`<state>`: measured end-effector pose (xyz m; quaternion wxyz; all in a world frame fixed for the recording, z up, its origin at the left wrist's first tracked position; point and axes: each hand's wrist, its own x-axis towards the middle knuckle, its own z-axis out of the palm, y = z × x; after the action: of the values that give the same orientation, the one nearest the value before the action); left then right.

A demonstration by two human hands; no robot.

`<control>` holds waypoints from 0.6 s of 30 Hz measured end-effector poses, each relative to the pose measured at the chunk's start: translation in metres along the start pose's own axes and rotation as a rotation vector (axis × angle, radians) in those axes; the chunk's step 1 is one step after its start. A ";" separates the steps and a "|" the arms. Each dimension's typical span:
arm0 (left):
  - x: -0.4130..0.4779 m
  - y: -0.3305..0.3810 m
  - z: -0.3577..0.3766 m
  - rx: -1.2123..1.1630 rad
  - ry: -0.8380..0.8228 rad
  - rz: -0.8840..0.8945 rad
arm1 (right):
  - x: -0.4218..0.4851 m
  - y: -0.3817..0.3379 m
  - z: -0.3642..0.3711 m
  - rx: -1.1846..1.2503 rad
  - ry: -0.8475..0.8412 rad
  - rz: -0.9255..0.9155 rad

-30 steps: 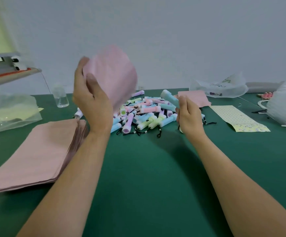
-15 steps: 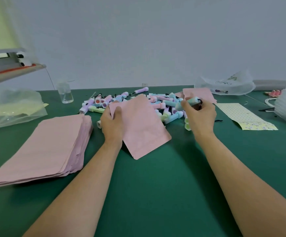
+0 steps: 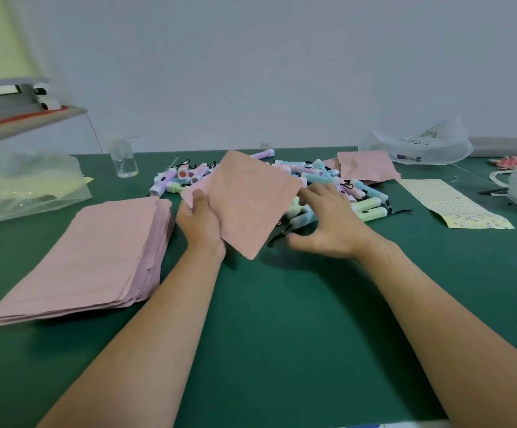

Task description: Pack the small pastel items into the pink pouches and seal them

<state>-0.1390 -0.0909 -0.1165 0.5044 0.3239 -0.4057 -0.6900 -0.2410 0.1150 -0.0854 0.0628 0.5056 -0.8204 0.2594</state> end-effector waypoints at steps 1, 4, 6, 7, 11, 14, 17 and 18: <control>0.001 0.000 -0.001 -0.023 0.033 -0.007 | -0.001 -0.005 0.000 0.050 -0.069 -0.026; 0.002 0.000 -0.001 -0.063 0.092 0.009 | -0.002 -0.016 0.004 0.523 -0.178 -0.056; -0.001 0.003 -0.001 -0.047 0.104 0.033 | 0.000 -0.020 0.004 0.780 -0.150 0.022; -0.002 0.004 -0.001 -0.057 0.087 0.039 | 0.002 -0.020 0.004 0.832 -0.123 0.055; -0.002 0.002 -0.002 -0.086 -0.015 0.036 | 0.006 -0.018 0.008 0.840 -0.035 0.099; -0.004 0.004 0.000 -0.110 -0.098 0.037 | 0.007 -0.015 0.009 0.866 0.106 0.120; -0.010 0.005 0.000 -0.005 -0.172 0.156 | 0.008 -0.016 0.006 0.852 0.357 0.097; -0.013 0.005 0.001 0.094 -0.170 0.257 | 0.009 -0.016 0.004 0.844 0.457 0.101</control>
<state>-0.1337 -0.0788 -0.1108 0.5365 0.2330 -0.5168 -0.6251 -0.2308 0.0998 -0.0800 0.0181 0.3766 -0.6320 0.6771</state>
